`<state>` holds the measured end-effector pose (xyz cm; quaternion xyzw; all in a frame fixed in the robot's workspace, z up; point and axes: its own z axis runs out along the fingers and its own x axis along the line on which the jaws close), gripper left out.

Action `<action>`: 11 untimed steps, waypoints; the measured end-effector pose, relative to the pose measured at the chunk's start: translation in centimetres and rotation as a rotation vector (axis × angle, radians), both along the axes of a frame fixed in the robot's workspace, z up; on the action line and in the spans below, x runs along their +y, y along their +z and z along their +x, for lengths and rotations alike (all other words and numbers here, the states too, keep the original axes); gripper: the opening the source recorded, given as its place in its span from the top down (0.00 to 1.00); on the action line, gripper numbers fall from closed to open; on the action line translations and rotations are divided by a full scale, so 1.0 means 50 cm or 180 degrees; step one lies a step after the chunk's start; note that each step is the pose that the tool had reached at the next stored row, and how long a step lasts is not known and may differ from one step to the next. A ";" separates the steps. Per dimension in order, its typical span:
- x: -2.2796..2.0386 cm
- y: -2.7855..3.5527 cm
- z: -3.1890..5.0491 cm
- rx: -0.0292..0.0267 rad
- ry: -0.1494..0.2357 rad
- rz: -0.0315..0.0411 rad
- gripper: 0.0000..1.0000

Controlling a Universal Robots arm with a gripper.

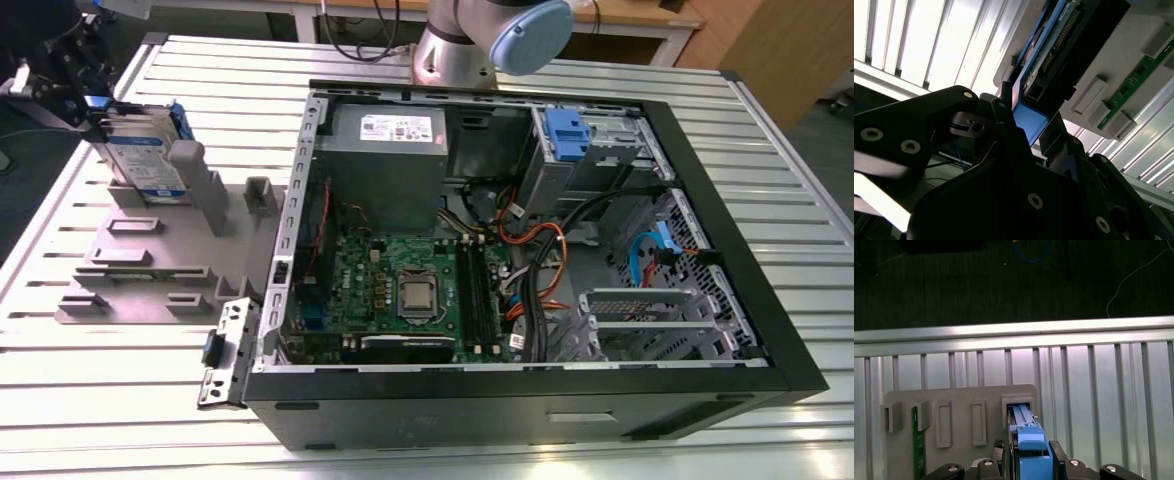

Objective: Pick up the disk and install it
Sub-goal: 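Pick up the disk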

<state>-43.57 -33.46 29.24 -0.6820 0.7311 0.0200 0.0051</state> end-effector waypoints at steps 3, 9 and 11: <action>0.0002 -0.001 0.000 0.0004 0.0000 0.0004 0.53; 0.0001 -0.002 0.000 0.0003 0.0000 0.0005 0.61; 0.0000 -0.002 0.000 0.0003 0.0000 0.0005 0.61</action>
